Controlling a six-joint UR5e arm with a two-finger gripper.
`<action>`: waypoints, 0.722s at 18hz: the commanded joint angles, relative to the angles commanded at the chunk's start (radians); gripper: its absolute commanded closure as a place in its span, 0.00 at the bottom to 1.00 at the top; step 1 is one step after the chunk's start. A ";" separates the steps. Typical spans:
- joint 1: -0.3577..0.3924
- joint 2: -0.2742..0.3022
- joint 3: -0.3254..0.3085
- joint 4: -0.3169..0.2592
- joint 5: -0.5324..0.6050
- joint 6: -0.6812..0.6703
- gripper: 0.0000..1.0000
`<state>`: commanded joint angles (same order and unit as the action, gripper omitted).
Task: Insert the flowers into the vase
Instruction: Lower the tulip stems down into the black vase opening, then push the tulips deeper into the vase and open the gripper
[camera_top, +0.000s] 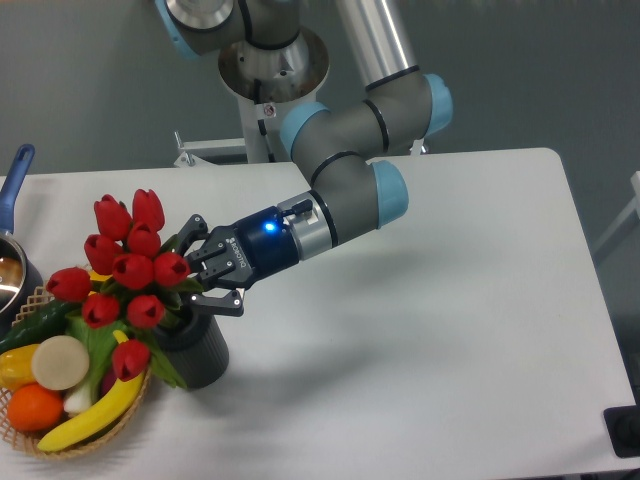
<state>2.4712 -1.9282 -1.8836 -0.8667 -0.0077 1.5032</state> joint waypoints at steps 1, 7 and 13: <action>0.000 0.003 -0.011 0.000 0.002 0.009 0.83; -0.003 0.006 -0.069 0.000 0.005 0.069 0.82; -0.002 -0.014 -0.068 -0.002 0.005 0.072 0.82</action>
<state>2.4697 -1.9420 -1.9512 -0.8682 -0.0031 1.5754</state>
